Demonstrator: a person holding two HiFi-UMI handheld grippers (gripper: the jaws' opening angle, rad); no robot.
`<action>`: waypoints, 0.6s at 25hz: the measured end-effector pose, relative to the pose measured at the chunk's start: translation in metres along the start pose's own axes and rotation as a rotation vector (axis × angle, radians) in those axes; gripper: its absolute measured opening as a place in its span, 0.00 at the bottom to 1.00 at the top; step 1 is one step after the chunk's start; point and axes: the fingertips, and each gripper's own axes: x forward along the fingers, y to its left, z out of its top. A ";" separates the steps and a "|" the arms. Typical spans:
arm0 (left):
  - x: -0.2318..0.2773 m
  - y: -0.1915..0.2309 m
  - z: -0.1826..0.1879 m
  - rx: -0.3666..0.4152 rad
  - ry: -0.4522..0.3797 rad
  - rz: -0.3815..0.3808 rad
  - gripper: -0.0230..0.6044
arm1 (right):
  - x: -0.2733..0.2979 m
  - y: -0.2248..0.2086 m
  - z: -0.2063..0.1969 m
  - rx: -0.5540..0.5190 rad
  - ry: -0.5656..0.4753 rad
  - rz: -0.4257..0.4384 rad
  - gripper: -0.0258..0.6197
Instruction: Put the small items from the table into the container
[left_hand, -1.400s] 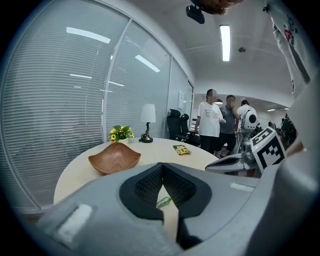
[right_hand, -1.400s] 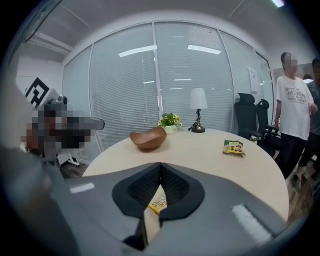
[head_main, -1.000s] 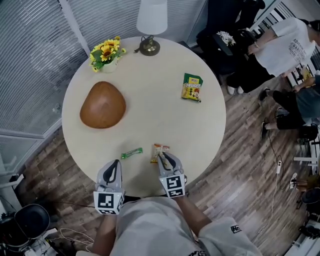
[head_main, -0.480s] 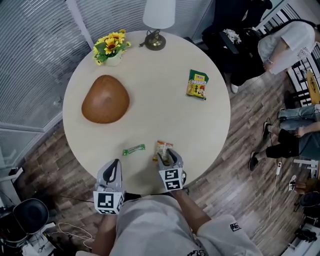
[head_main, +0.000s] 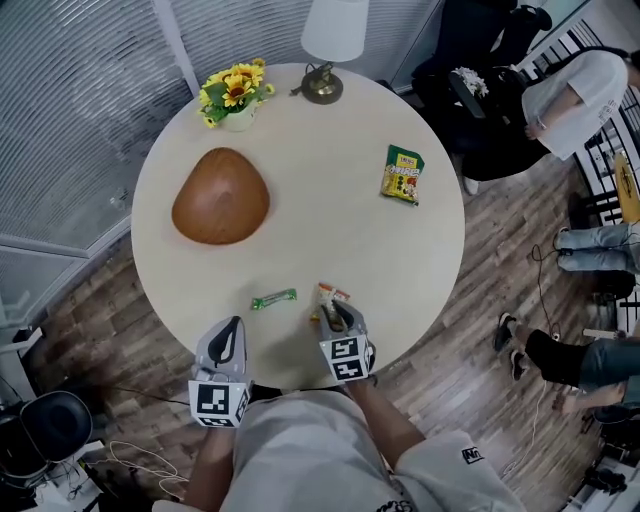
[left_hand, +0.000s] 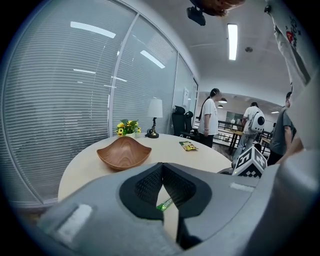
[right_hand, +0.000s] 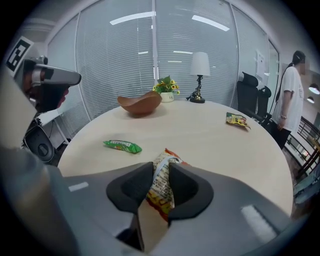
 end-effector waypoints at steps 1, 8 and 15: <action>0.000 0.001 0.000 -0.002 -0.002 0.000 0.03 | 0.000 0.000 0.000 0.000 -0.003 0.002 0.19; -0.002 0.004 0.002 -0.016 -0.024 0.017 0.03 | -0.011 -0.001 0.020 -0.008 -0.042 0.020 0.18; -0.012 0.024 -0.001 -0.032 -0.031 0.056 0.03 | -0.018 0.021 0.130 -0.079 -0.241 0.108 0.18</action>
